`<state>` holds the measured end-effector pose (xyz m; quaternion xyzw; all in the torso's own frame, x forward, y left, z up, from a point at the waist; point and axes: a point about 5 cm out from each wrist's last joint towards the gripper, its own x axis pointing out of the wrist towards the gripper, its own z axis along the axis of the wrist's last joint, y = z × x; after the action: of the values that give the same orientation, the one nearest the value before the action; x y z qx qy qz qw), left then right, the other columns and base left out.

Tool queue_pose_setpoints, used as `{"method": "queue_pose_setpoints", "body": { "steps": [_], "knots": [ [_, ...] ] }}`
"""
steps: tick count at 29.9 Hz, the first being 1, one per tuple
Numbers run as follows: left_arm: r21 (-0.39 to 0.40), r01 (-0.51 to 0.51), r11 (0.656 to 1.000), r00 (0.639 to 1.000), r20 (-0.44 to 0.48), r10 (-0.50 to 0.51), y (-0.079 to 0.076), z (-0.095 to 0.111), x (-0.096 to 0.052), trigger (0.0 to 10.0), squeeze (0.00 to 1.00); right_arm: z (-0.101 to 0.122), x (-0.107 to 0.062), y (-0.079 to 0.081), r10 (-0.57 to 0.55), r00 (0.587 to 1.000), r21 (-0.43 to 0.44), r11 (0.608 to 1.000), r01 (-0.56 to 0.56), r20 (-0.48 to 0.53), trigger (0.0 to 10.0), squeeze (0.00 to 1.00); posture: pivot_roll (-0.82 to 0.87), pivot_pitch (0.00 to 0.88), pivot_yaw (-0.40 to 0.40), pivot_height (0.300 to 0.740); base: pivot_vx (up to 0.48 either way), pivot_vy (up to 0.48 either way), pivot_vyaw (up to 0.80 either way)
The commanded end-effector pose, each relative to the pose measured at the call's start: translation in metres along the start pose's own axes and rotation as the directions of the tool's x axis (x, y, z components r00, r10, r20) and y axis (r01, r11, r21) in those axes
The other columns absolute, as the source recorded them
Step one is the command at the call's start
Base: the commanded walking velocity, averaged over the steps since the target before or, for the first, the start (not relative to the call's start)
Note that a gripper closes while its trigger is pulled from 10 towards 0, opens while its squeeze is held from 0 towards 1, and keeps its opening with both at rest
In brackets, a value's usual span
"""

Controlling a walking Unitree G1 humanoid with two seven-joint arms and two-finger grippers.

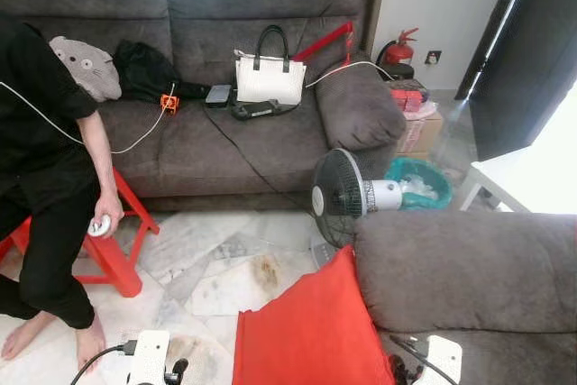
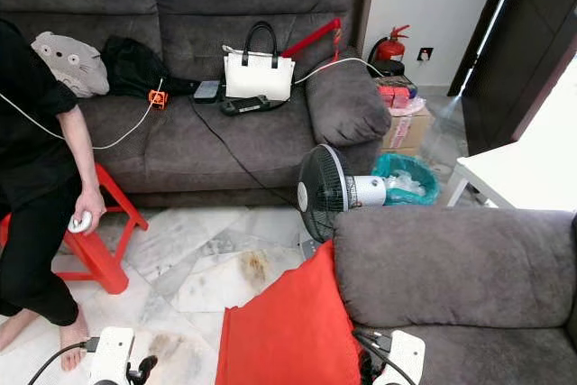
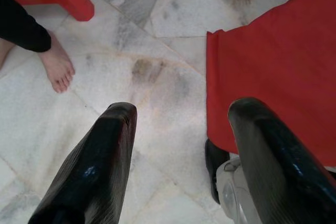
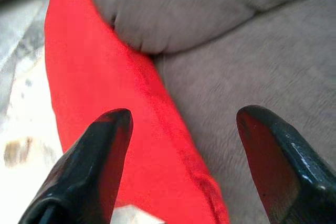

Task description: Move the pillow to the sofa from floor

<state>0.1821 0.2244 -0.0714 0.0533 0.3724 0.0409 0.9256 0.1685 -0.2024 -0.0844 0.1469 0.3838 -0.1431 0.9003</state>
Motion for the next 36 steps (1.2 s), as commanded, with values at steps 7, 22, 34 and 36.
{"method": "queue_pose_setpoints", "body": {
  "steps": [7,22,34,36],
  "knots": [
    [0.288,-0.265,0.92,0.803,0.594,0.046,0.014,0.121,0.003,10.0,0.0,0.009,-0.002,0.001,-0.011,0.992,0.033,0.999,0.007,0.122,10.0,0.0,0.07,0.0,0.004,0.74,0.0,0.0,0.0],
    [0.066,-0.05,0.997,0.644,0.765,-0.018,0.006,0.182,-0.017,10.0,0.0,0.088,-0.023,-0.008,0.09,0.788,-0.048,0.996,-0.076,0.609,10.0,0.0,0.08,0.0,0.016,0.74,0.0,0.0,0.0],
    [0.12,-0.031,0.992,0.532,0.842,-0.085,-0.017,0.183,-0.061,10.0,0.0,0.092,-0.053,0.009,0.204,0.699,-0.158,0.979,-0.13,0.686,10.0,0.0,0.1,0.0,0.007,0.74,0.0,0.0,0.0],
    [0.121,-0.016,0.992,0.526,0.845,-0.095,-0.021,0.188,-0.06,10.0,0.0,0.096,-0.051,0.009,0.212,0.696,-0.168,0.977,-0.132,0.686,10.0,0.0,0.1,0.0,0.008,0.74,0.0,0.0,0.0]
  ]
}}
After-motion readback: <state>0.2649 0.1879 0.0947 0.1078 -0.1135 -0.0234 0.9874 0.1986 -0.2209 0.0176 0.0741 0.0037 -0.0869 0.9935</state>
